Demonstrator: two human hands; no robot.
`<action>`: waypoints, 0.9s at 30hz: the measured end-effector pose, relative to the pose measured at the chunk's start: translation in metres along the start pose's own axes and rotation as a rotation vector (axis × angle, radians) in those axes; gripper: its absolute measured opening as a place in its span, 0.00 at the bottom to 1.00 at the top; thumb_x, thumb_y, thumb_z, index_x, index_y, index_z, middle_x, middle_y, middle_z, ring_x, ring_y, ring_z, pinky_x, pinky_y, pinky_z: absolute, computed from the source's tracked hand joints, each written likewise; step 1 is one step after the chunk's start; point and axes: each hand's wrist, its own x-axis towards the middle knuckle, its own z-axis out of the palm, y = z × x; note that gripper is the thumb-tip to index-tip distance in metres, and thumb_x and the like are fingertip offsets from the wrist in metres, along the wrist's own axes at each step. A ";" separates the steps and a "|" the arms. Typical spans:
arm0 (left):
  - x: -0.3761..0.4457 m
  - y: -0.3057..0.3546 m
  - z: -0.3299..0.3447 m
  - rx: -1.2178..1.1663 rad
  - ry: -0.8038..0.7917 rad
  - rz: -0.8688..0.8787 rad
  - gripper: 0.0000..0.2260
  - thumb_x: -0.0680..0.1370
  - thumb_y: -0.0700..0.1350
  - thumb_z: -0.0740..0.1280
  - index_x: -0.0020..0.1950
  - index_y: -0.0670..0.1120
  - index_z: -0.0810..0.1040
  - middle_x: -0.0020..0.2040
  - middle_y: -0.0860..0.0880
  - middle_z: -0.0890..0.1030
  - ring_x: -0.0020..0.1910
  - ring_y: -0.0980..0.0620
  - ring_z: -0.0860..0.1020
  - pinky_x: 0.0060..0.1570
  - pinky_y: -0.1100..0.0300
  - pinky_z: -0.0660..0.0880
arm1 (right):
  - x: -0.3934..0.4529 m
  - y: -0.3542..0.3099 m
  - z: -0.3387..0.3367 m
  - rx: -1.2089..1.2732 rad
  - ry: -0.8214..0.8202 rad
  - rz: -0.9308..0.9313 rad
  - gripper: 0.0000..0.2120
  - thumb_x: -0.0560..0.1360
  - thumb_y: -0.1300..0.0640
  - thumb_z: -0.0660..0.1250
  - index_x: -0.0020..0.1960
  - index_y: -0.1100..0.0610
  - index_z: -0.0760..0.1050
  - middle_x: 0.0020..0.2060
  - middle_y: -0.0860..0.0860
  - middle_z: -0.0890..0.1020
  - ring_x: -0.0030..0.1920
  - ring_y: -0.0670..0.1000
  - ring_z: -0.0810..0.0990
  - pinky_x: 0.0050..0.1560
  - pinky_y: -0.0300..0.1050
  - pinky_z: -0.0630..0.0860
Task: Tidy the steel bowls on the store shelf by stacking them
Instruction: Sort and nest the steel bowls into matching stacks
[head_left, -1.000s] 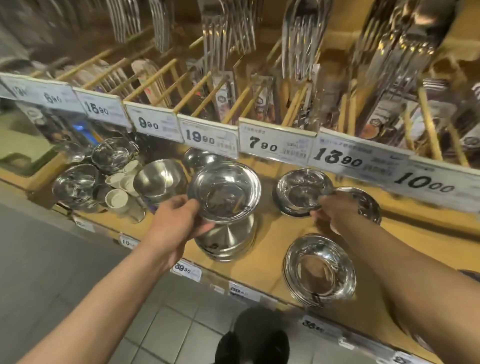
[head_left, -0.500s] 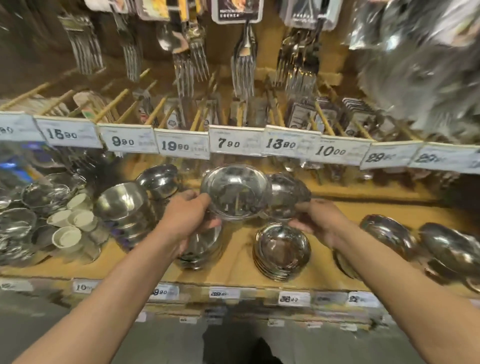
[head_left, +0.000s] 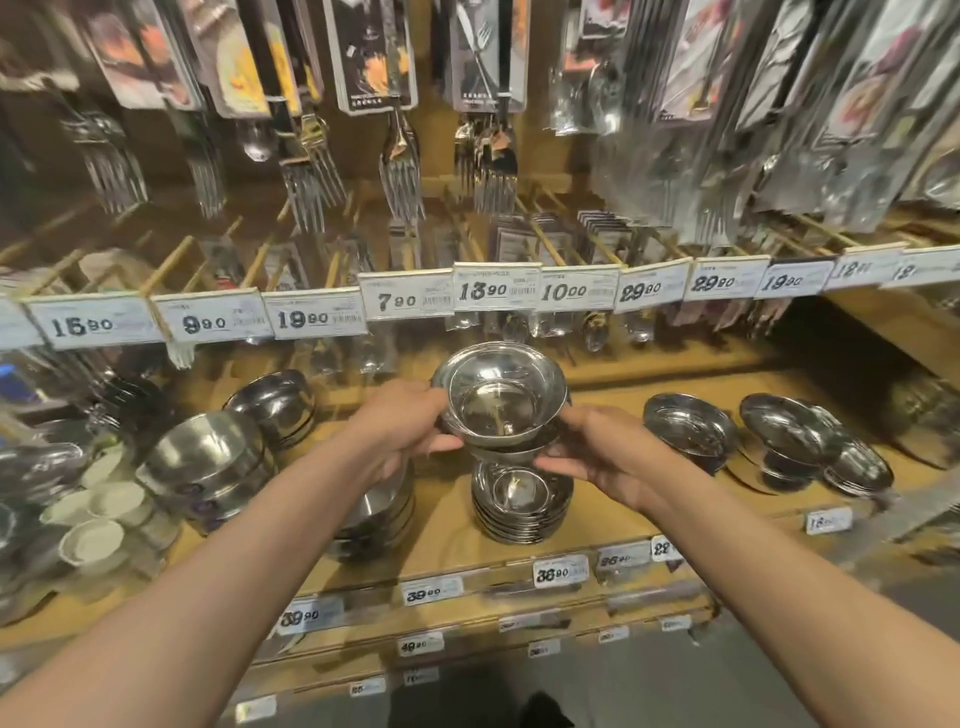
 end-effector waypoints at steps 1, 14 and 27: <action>0.001 0.000 -0.001 0.015 0.007 -0.006 0.06 0.81 0.37 0.64 0.55 0.36 0.77 0.48 0.36 0.84 0.38 0.51 0.85 0.37 0.60 0.84 | -0.001 0.001 0.002 0.009 -0.008 0.002 0.12 0.82 0.60 0.64 0.63 0.63 0.76 0.63 0.67 0.80 0.60 0.62 0.83 0.42 0.49 0.86; 0.011 -0.001 -0.026 0.105 0.076 0.032 0.02 0.79 0.36 0.67 0.49 0.42 0.78 0.43 0.42 0.83 0.30 0.53 0.80 0.30 0.64 0.79 | -0.007 -0.025 0.021 -0.257 -0.092 -0.015 0.10 0.81 0.54 0.67 0.58 0.59 0.76 0.33 0.57 0.86 0.37 0.54 0.86 0.33 0.44 0.84; 0.030 0.018 -0.028 0.080 0.149 0.153 0.07 0.76 0.38 0.72 0.53 0.39 0.80 0.37 0.44 0.82 0.30 0.50 0.79 0.52 0.46 0.83 | 0.001 -0.055 0.024 -0.361 -0.127 0.027 0.09 0.75 0.70 0.66 0.55 0.63 0.72 0.37 0.57 0.81 0.36 0.52 0.83 0.44 0.47 0.83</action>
